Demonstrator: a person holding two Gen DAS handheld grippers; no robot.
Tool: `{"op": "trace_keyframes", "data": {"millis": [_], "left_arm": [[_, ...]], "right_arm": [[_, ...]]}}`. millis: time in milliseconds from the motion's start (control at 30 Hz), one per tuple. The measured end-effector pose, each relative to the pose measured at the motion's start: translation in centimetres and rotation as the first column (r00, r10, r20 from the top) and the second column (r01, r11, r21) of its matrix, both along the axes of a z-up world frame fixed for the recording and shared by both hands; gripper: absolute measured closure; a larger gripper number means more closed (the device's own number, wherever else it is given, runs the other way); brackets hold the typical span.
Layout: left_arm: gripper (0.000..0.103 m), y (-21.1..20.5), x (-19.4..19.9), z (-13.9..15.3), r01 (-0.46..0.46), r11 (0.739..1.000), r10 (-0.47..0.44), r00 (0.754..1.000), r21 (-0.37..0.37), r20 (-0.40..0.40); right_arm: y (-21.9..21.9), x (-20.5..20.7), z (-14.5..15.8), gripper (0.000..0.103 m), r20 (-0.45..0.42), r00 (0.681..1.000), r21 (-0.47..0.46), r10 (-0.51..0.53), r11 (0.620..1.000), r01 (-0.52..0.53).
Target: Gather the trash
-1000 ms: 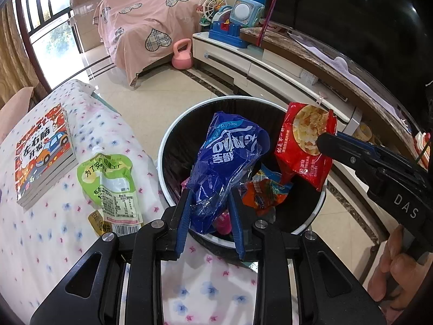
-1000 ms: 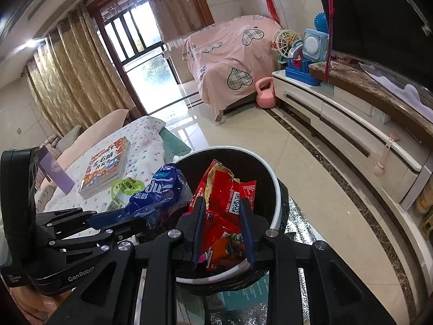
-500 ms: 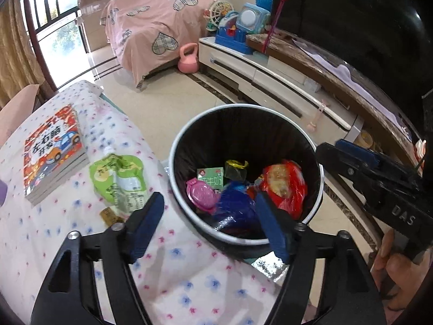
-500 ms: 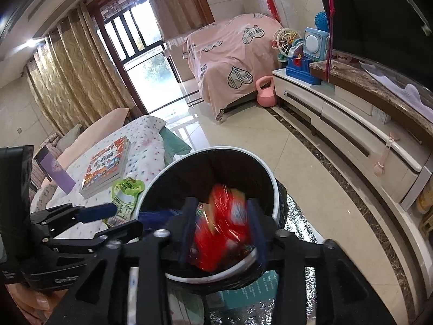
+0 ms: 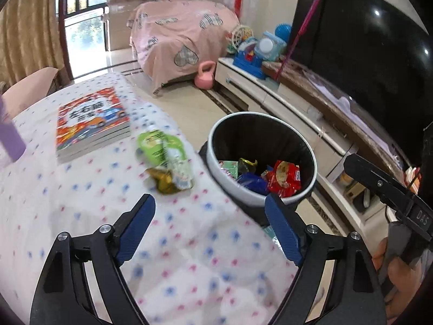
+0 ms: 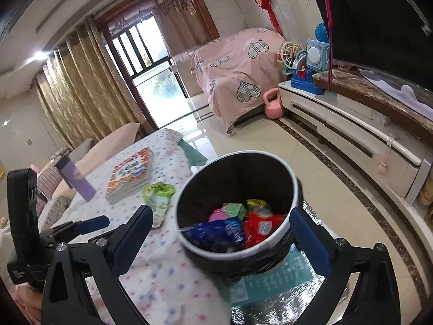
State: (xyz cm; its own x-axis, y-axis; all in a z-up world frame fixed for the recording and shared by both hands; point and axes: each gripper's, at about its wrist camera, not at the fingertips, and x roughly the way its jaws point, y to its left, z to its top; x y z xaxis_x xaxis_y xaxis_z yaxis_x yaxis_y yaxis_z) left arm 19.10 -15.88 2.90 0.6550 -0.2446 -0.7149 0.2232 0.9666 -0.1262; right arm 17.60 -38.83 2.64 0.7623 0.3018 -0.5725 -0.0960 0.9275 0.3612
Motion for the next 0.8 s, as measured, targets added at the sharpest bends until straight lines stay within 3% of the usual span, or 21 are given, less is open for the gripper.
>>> {"op": "trace_keyframes", "data": {"millis": [200,400,667,800], "left_arm": [[0.007,4.2,-4.7,0.1,-0.061,0.997,0.064,0.997,-0.047,0.048],[0.007,8.2,-9.3,0.1,-0.137,0.99,0.14,0.983,-0.038,0.115],[0.0,10.8,-14.6,1.6,-0.222,0.974,0.225,0.932,-0.044,0.285],[0.0,11.7,-16.5,1.5,-0.259,0.965,0.259,0.907,-0.045,0.332]], "right_arm": [[2.5,-4.4,0.5,0.0,0.061,0.998,0.009,-0.019,1.0,0.019],[5.6,-8.5,0.9,0.0,0.126,0.992,0.001,-0.025,1.0,0.025],[8.7,-12.6,3.3,0.0,0.255,0.966,-0.089,-0.033,0.994,0.058],[9.9,-14.0,3.5,0.0,0.31,0.95,-0.129,-0.036,0.988,0.08]]}}
